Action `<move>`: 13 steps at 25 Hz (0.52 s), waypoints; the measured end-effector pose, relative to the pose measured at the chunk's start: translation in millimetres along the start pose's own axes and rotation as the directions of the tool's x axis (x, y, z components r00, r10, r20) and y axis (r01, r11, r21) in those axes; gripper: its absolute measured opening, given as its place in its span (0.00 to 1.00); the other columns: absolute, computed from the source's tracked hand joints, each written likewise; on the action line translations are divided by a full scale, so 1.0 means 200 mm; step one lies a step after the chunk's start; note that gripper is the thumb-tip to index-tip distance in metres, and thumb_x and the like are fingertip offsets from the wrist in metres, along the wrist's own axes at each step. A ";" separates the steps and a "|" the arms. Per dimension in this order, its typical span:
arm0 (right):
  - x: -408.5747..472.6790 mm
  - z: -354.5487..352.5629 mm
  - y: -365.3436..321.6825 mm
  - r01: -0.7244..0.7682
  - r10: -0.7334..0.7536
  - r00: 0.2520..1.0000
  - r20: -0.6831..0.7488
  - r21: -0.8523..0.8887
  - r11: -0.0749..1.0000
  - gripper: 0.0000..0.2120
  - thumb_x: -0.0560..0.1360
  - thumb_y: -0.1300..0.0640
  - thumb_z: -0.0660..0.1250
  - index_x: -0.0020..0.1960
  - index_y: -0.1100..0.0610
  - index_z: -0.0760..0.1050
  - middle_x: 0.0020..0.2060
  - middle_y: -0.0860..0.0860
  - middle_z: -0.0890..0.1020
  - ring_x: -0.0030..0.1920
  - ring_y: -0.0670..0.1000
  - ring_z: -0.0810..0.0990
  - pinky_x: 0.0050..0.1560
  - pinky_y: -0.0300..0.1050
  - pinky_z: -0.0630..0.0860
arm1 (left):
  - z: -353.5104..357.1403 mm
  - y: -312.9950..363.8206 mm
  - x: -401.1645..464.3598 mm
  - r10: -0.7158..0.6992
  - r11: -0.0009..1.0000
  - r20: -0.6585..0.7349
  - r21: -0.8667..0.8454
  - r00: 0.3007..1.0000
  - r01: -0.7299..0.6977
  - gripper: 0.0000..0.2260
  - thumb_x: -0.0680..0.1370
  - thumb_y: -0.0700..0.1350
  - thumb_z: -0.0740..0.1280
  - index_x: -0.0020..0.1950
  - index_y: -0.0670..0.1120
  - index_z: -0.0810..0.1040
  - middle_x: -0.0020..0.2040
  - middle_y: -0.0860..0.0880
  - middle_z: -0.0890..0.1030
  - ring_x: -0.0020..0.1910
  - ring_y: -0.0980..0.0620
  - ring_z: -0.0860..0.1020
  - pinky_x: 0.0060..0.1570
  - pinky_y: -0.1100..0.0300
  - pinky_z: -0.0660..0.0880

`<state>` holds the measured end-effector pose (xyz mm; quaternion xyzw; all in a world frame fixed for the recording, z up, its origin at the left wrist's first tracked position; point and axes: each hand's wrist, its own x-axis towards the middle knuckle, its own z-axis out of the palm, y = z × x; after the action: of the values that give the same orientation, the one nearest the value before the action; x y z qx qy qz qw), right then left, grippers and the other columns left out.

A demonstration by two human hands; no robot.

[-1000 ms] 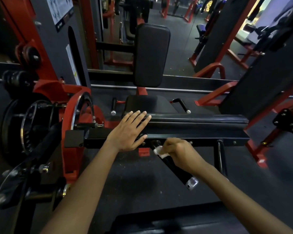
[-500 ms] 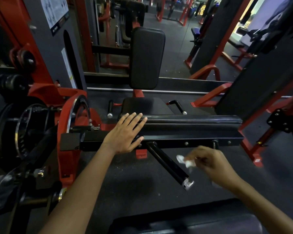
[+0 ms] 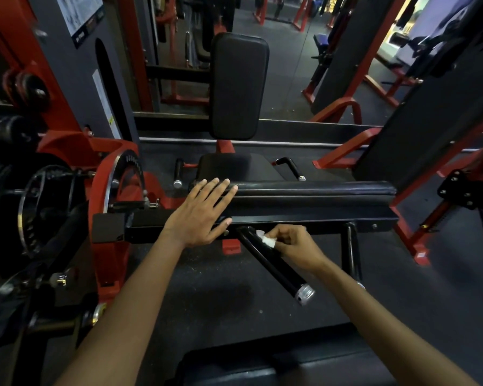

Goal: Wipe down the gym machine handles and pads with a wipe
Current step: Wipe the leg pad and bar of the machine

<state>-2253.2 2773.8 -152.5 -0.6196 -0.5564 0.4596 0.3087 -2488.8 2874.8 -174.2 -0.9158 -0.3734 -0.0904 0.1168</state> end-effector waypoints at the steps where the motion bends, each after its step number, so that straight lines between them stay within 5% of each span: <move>1: -0.04 -0.04 0.02 -0.007 0.005 0.999 0.038 0.031 1.000 0.06 0.73 0.68 0.67 0.44 0.58 0.80 0.41 0.52 0.84 0.42 0.47 0.83 0.45 0.40 0.78 | 0.00 0.00 0.00 -0.001 1.000 0.004 -0.002 1.000 0.001 0.30 0.79 0.59 0.50 0.77 0.43 0.55 0.75 0.40 0.61 0.74 0.42 0.60 0.73 0.46 0.55; 5: -0.25 -0.20 0.02 -0.043 0.044 0.984 0.172 -0.011 0.999 0.08 0.73 0.70 0.67 0.43 0.59 0.81 0.35 0.51 0.84 0.34 0.44 0.80 0.35 0.35 0.74 | 0.00 0.00 0.00 -0.001 1.000 0.006 0.000 1.000 0.001 0.30 0.79 0.59 0.50 0.77 0.43 0.54 0.75 0.41 0.60 0.74 0.42 0.59 0.74 0.46 0.55; 9: -0.28 -0.37 -0.07 0.027 0.129 0.910 0.394 -0.367 0.930 0.07 0.73 0.68 0.68 0.45 0.58 0.82 0.39 0.49 0.85 0.41 0.45 0.84 0.44 0.37 0.78 | 0.00 0.00 0.00 -0.002 1.000 0.006 0.009 1.000 0.002 0.30 0.79 0.59 0.50 0.77 0.44 0.55 0.75 0.41 0.60 0.74 0.42 0.60 0.74 0.46 0.55; 11: -0.21 -0.36 -0.10 0.033 0.099 0.939 0.329 -0.373 0.927 0.09 0.73 0.68 0.68 0.45 0.56 0.82 0.39 0.51 0.85 0.41 0.47 0.84 0.45 0.40 0.79 | -0.01 0.00 0.00 -0.003 1.000 0.003 0.009 1.000 0.003 0.30 0.79 0.59 0.50 0.77 0.44 0.55 0.75 0.41 0.61 0.74 0.42 0.60 0.73 0.46 0.55; 13: -0.11 -0.26 -0.10 0.027 0.006 0.993 0.114 -0.284 0.958 0.11 0.73 0.68 0.68 0.47 0.53 0.80 0.39 0.52 0.85 0.41 0.48 0.84 0.45 0.42 0.79 | -0.01 0.00 0.00 -0.004 1.000 0.009 0.003 1.000 0.004 0.30 0.79 0.59 0.50 0.77 0.44 0.54 0.75 0.41 0.60 0.74 0.42 0.60 0.74 0.46 0.55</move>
<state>-2213.3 2762.7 -108.8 -0.6276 -0.6366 0.4075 0.1864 -2488.4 2873.9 -173.3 -0.9153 -0.3759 -0.0857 0.1164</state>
